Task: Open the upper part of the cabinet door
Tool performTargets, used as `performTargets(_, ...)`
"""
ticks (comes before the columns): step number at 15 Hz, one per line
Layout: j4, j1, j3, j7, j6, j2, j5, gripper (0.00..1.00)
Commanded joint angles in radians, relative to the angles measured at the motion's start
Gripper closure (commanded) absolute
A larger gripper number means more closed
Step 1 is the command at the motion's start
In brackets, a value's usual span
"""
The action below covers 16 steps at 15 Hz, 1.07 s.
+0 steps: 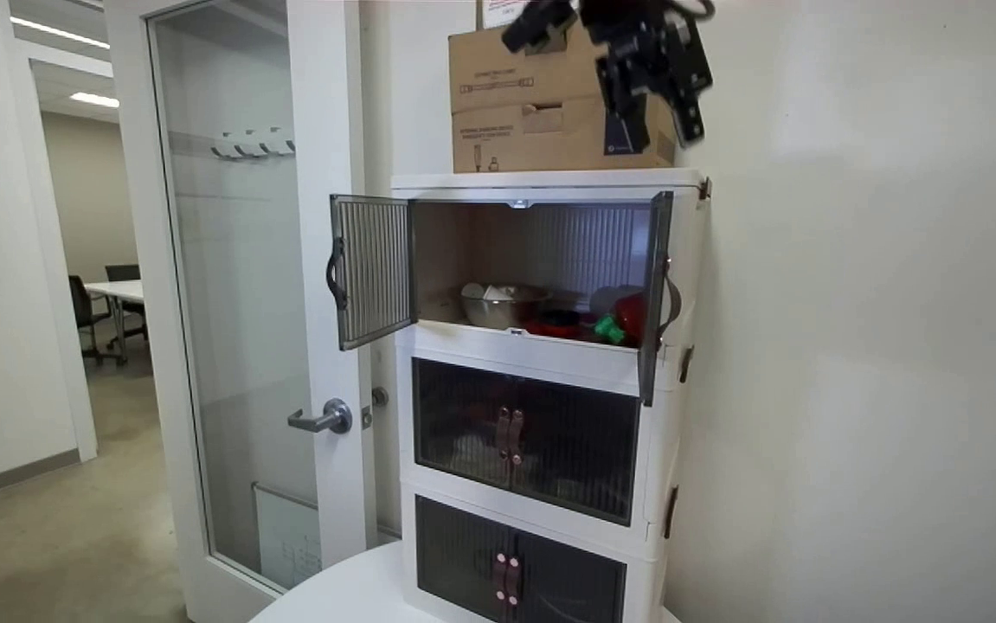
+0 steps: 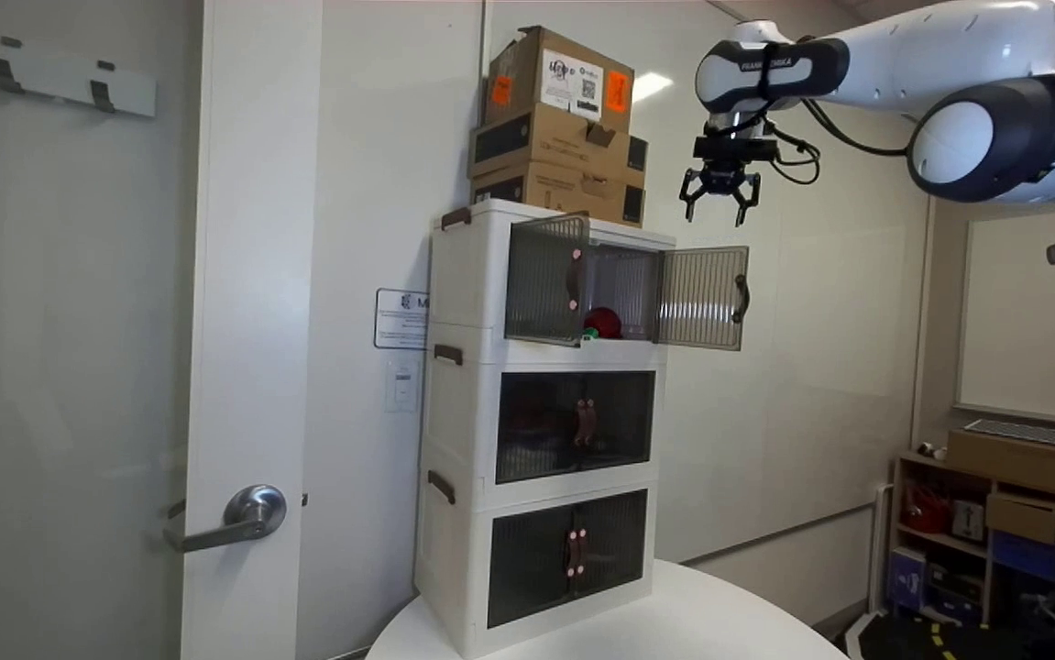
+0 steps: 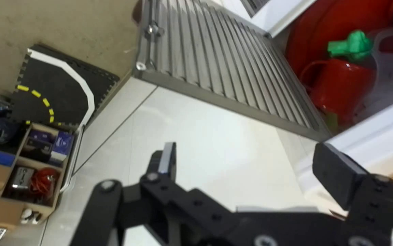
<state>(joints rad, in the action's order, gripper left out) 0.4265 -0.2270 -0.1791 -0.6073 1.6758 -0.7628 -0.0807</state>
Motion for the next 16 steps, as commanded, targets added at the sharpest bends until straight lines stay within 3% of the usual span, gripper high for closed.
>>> performTargets(1,-0.005,0.043,-0.049,0.019,-0.011,0.105,-0.079,0.0)
performTargets(7,-0.012,0.137,-0.035,0.286,-0.139,0.214,-0.152,0.0)
performTargets(13,0.05,0.277,0.063,0.362,-0.115,0.12,-0.099,0.0)
performTargets(14,-0.036,0.272,0.085,0.388,-0.161,0.046,-0.076,0.0)
performTargets(16,-0.034,0.28,0.11,0.45,-0.199,0.011,-0.061,0.0)
